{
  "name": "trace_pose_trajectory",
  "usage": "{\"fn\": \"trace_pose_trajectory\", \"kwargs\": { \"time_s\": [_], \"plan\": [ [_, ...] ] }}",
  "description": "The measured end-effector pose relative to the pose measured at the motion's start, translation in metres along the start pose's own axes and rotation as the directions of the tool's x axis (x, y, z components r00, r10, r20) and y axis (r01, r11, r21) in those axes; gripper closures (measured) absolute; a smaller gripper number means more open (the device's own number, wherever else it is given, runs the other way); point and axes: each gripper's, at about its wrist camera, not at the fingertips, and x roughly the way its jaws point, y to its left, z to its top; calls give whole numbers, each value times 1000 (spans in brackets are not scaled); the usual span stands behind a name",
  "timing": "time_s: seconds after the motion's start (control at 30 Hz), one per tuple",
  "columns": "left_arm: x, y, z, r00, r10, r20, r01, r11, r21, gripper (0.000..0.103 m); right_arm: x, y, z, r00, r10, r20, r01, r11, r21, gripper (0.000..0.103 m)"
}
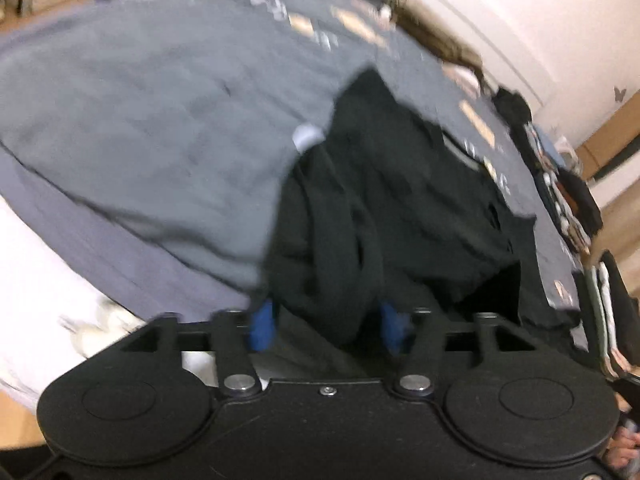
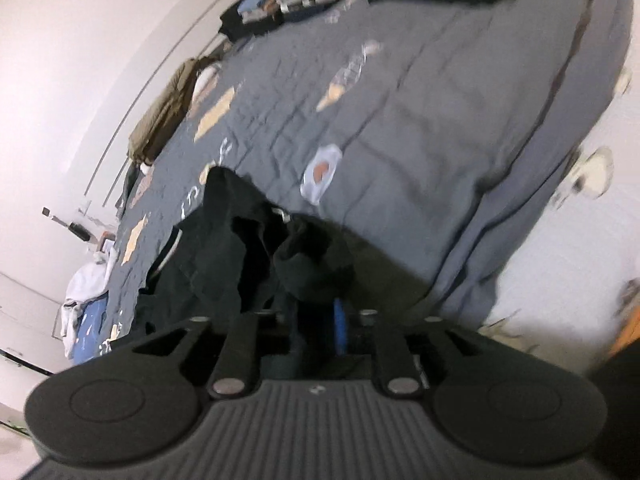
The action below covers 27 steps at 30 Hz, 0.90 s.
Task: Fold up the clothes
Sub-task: 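Grasp the T-shirt edge with the left tool and spread it flat while the right tool holds it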
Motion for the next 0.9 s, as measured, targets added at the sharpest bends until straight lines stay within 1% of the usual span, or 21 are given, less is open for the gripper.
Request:
{"fn": "trace_pose_trajectory", "kwargs": {
  "time_s": [0.03,0.1,0.13,0.17,0.2,0.23,0.3,0.33,0.37,0.4,0.47,0.5,0.57,0.67,0.7,0.73,0.77,0.8,0.83,0.9],
  "plan": [
    [-7,3,2,999,10,33,-10,1000,3,46,-8,5,2,1000,-2,23,2,999,-34,76],
    [-16,6,5,996,27,86,-29,999,24,46,-21,23,7,998,3,64,6,991,-136,70],
    [-19,4,6,995,28,98,-34,998,54,46,-25,34,8,997,20,81,-4,981,-193,68],
    [-22,2,7,994,29,110,-38,996,83,46,-28,46,7,995,51,86,-29,970,-242,63],
    [-23,0,6,993,32,116,-45,993,111,46,-27,56,6,993,85,77,-61,960,-273,59],
    [-24,0,5,993,34,113,-47,991,121,46,-24,67,3,991,121,58,-98,948,-304,57],
    [-24,2,1,993,46,110,-62,987,151,51,-8,91,-13,981,195,-23,-191,918,-347,52],
    [-24,3,0,992,56,110,-74,983,169,55,2,102,-22,972,227,-67,-236,903,-359,52],
    [-23,3,-2,992,66,110,-86,978,190,62,13,113,-33,960,255,-114,-279,889,-363,51],
    [-22,1,-5,990,79,117,-105,968,228,62,23,124,-45,946,282,-162,-323,871,-369,51],
    [-20,-1,-11,992,71,109,-100,950,295,62,48,148,-76,906,326,-270,-412,825,-386,51],
    [-20,-2,-14,992,67,111,-99,941,324,62,56,158,-89,885,342,-315,-448,810,-378,51],
    [-17,-6,-23,990,74,124,-118,908,402,62,73,176,-114,837,370,-403,-517,779,-357,51],
    [-9,-10,-34,988,93,121,-142,847,512,63,89,204,-150,766,386,-515,-601,715,-358,51],
    [-7,-9,-36,988,100,115,-146,836,529,65,92,212,-162,745,384,-545,-623,693,-363,51],
    [-5,-8,-37,990,96,103,-137,830,541,67,95,218,-173,732,375,-568,-636,675,-374,51],
    [-3,-7,-37,991,93,91,-128,824,552,75,99,224,-183,721,367,-588,-648,658,-383,51],
    [-1,-6,-38,993,90,80,-119,818,563,80,102,227,-190,711,364,-602,-659,644,-389,51],
    [1,-7,-39,994,83,77,-112,812,573,81,105,229,-198,704,360,-612,-666,633,-393,51],
    [4,-9,-41,992,92,85,-124,791,599,80,110,226,-210,691,351,-632,-677,621,-395,51]
  ]
}}
